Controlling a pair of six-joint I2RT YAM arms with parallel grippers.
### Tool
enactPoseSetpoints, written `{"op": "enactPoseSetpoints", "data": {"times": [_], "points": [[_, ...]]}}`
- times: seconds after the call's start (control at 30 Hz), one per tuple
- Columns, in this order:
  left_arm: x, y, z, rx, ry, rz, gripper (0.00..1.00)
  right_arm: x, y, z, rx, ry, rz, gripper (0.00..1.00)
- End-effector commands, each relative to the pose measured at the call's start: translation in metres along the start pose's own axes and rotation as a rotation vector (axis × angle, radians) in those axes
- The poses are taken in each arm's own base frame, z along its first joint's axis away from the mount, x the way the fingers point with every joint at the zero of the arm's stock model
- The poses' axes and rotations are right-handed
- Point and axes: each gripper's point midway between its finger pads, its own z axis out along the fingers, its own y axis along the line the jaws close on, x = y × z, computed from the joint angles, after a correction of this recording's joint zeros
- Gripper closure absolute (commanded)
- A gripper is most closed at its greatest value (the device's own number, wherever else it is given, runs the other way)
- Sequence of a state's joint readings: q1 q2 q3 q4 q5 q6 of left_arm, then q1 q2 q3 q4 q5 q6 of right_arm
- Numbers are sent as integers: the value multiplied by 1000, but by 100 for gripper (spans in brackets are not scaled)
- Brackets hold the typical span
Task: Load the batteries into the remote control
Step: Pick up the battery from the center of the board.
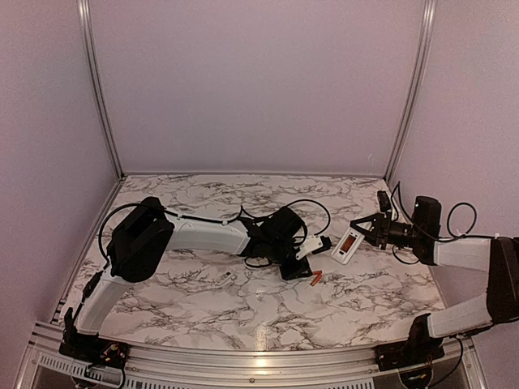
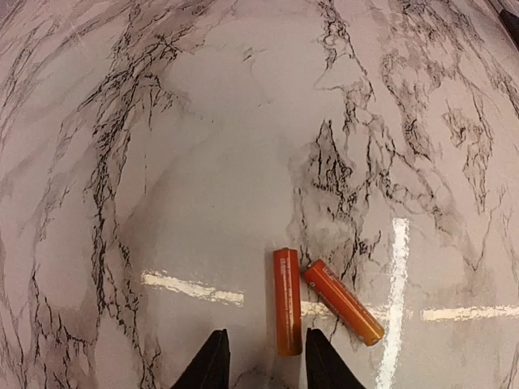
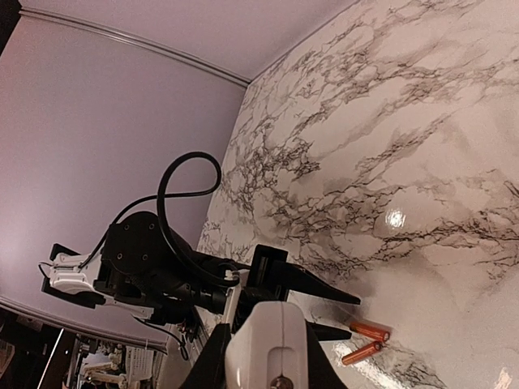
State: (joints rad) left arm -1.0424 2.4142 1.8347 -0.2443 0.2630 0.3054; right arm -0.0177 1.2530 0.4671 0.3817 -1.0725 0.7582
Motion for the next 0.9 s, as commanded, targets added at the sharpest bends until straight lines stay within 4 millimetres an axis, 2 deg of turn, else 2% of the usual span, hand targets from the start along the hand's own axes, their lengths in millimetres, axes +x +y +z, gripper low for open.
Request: {"op": "enactPoseSetpoints", "data": {"times": [0.0,0.3,0.53,0.7,0.87], "points": [[8,-3,15,19,23,21,67,-5,2,-1,-15,-5,-12,100],[17,-5,28,25,58,41,69,-5,2,0,-17,-4,-10,100],[26,-3,33,14,90,46,78,-4,2,-1,-18,-3,-9,100],[26,14,21,-25,83,-3,84,-5,1,0,-18,-2,-5,100],[36,28,-1,-82,98,-74,97,-5,1,0,-20,-2,-7,100]]}}
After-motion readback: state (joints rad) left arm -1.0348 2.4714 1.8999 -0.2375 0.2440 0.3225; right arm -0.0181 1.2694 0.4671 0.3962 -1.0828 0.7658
